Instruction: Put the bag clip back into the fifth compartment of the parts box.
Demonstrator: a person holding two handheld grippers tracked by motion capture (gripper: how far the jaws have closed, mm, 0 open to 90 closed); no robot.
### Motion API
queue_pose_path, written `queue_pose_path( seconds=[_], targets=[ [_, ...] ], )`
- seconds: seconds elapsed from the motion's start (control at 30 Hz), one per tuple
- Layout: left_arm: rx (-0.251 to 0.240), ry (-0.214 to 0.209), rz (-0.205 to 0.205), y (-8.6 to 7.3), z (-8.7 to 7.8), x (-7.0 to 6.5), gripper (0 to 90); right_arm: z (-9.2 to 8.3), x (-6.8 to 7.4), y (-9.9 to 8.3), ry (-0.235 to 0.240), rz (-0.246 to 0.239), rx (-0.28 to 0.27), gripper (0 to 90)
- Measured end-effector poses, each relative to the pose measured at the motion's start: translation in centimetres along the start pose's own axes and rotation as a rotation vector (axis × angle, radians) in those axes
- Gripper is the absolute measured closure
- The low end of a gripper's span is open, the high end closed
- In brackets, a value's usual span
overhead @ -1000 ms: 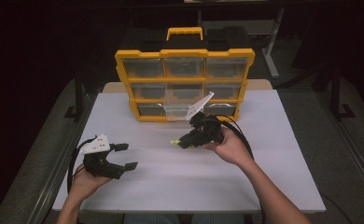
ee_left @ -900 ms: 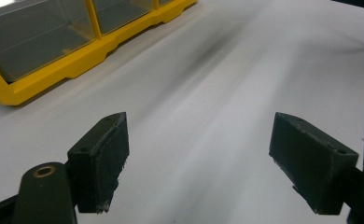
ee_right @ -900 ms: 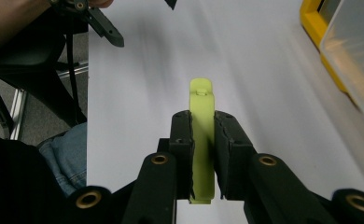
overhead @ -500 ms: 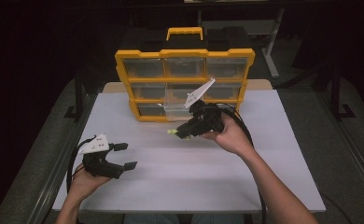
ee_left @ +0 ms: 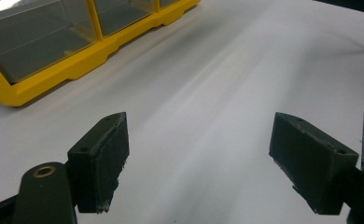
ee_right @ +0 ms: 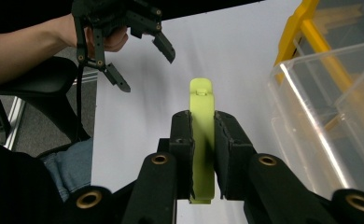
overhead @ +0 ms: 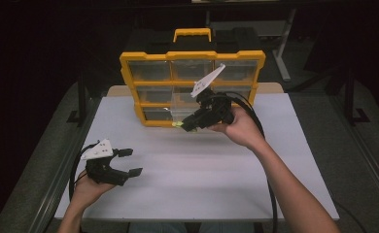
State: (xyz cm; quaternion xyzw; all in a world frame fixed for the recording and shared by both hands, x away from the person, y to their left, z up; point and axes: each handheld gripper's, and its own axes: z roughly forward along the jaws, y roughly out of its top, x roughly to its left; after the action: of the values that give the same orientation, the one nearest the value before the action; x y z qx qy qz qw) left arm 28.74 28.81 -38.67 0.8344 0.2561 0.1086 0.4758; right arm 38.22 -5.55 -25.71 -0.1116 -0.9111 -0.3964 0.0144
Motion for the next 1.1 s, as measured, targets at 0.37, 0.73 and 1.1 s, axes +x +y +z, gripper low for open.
queue_pose_path(
  seconds=[0.37, 0.73, 1.1],
  targets=[
    [0.01, 0.0, 0.006, 0.0, 0.0, 0.0, 20.0, -1.7, -0.9, 1.9, -0.015, -0.011, -0.014, 77.0],
    [0.001, 0.003, 0.008, 0.1, -0.1, 0.0, 19.9, -3.0, -1.8, 3.6, -0.039, -0.028, -0.023, 77.0],
    [-0.001, 0.0, 0.011, 0.1, 0.0, 0.0, 19.9, -3.9, -2.6, 5.2, -0.063, -0.037, -0.022, 77.0]
  ],
)
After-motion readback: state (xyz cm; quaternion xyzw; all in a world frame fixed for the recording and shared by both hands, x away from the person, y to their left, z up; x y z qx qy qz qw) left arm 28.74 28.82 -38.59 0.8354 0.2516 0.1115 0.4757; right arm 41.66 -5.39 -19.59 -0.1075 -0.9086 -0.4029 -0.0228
